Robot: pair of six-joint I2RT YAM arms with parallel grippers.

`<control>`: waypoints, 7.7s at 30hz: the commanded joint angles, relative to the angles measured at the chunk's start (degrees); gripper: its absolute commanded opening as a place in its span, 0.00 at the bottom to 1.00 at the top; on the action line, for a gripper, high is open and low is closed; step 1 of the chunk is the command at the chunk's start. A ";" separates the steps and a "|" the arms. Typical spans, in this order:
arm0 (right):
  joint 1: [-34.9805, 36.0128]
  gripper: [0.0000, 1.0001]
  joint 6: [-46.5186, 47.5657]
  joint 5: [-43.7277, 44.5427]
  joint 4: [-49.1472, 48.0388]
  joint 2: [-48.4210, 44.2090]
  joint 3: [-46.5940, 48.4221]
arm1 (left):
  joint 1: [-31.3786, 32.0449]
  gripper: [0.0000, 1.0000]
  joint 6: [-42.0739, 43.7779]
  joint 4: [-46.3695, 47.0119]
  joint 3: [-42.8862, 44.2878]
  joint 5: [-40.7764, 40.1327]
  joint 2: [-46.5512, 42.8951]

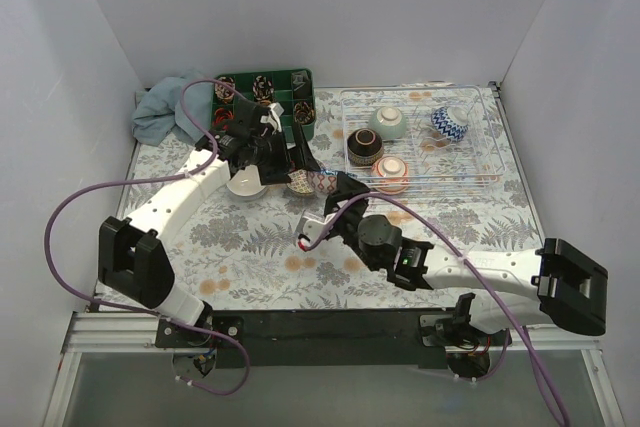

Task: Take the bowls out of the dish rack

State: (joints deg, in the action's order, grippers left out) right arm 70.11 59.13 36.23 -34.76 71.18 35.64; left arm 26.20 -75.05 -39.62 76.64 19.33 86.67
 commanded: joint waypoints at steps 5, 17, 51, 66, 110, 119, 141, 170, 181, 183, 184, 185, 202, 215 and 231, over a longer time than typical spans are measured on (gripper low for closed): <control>1.79 0.06 6.43 4.64 -13.22 1.51 -1.27 | -0.18 0.79 -1.51 -1.96 1.06 10.02 1.22; 3.63 0.06 11.00 7.10 -18.58 5.99 -2.50 | -0.09 0.39 -0.98 -0.55 -2.90 14.51 2.01; 5.92 0.23 26.82 12.64 -47.94 18.73 -5.67 | -0.18 0.00 -2.91 4.64 -5.80 8.72 0.60; 6.53 0.97 21.48 14.22 -39.26 16.36 -4.88 | -0.27 0.00 1.83 2.09 2.37 -9.48 -0.28; -31.34 0.97 -66.25 -10.47 38.72 -16.16 3.56 | -0.18 0.12 11.59 23.71 -7.82 -24.96 10.45; -33.89 0.96 -67.22 -12.06 38.81 -16.95 3.47 | -0.18 0.39 11.59 23.80 -9.23 -24.08 9.04; -47.51 0.98 -60.11 -7.31 47.68 0.87 24.90 | -0.18 0.98 17.21 28.70 -25.13 -35.06 -20.39; -64.92 0.96 -39.45 -25.06 46.71 44.57 61.83 | -0.27 0.98 19.67 31.27 -29.00 -40.60 -26.38; -65.10 0.97 -36.99 -22.70 49.00 46.69 58.85 | -1.15 0.98 19.59 31.44 -29.18 -39.11 -26.03; -65.18 0.97 -36.55 -22.52 49.00 46.95 57.97 | -1.32 0.98 19.50 31.44 -29.27 -39.02 -26.12; -65.36 0.97 -36.55 -22.52 49.00 46.95 57.79 | -1.24 0.98 19.59 31.53 -29.27 -38.85 -26.12; -65.45 0.97 -36.46 -22.69 48.91 47.12 57.53 | -1.41 0.98 19.50 31.44 -29.27 -38.84 -26.03; -65.62 0.91 -34.17 -24.01 49.97 46.86 55.86 | -2.29 0.98 19.50 31.79 -29.44 -37.17 -25.77; -65.10 0.45 -35.14 -22.61 49.97 41.59 56.47 | -3.08 0.98 19.50 31.79 -29.44 -35.95 -25.77; -64.66 0.20 -48.13 -23.13 49.53 31.92 54.89 | -3.87 0.98 19.15 31.88 -29.36 -33.48 -26.47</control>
State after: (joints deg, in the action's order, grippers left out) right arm 5.02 16.99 13.45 16.43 108.60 90.87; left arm 22.61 -56.27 -8.54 47.51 -15.38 61.78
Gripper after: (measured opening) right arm 0.770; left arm 0.982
